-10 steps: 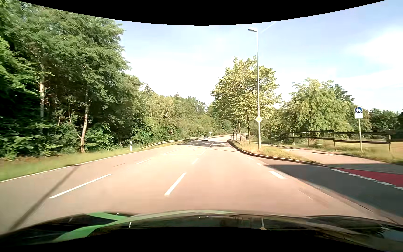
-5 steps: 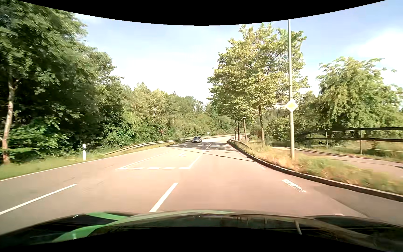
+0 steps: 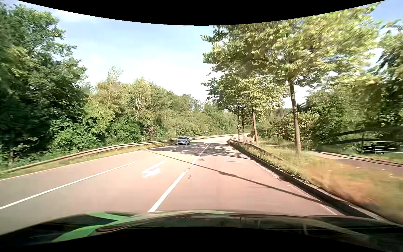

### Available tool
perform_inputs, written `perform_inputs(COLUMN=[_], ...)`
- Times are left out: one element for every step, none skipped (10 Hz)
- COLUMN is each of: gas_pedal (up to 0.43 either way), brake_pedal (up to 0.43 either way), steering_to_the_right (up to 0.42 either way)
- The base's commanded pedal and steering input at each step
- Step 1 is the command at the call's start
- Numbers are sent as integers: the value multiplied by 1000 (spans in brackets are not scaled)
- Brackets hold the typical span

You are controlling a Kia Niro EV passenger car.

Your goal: Follow the waypoints while adhering to traffic rules and regulations

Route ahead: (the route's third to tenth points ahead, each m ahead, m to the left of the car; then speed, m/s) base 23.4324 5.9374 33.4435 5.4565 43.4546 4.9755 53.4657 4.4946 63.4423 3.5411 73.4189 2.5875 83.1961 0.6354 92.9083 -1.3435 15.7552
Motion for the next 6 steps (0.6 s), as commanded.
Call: perform_inputs(gas_pedal=[110,110,118,118,118,118], brake_pedal=[0,0,0,0,0,0], steering_to_the_right=[4,4,4,4,4,4])
